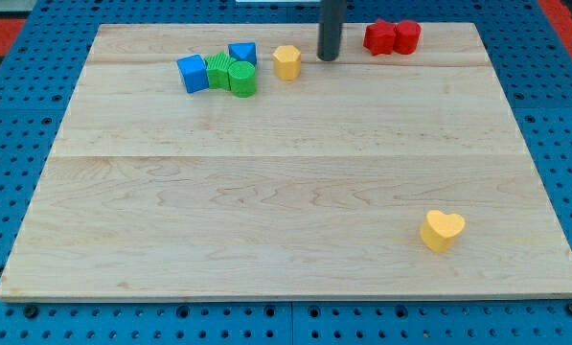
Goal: Place the yellow hexagon to the top left side of the yellow heart
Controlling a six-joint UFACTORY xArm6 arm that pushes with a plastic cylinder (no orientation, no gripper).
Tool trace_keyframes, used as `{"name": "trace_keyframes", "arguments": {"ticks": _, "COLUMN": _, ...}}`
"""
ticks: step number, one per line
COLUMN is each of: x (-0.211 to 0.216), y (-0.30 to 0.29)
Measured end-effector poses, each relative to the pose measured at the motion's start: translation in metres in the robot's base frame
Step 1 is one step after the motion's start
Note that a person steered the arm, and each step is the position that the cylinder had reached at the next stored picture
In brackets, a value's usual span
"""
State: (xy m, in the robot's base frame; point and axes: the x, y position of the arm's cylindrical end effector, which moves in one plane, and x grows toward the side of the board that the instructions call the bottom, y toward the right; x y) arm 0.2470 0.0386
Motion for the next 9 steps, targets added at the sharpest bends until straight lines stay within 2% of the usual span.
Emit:
{"name": "trace_keyframes", "arguments": {"ticks": 1, "x": -0.003, "y": -0.042}}
{"name": "trace_keyframes", "arguments": {"ticks": 2, "x": 0.043, "y": -0.033}}
{"name": "trace_keyframes", "arguments": {"ticks": 3, "x": 0.062, "y": -0.043}}
{"name": "trace_keyframes", "arguments": {"ticks": 4, "x": 0.048, "y": -0.053}}
{"name": "trace_keyframes", "arguments": {"ticks": 5, "x": 0.062, "y": -0.069}}
{"name": "trace_keyframes", "arguments": {"ticks": 7, "x": 0.149, "y": -0.075}}
{"name": "trace_keyframes", "arguments": {"ticks": 9, "x": 0.179, "y": -0.126}}
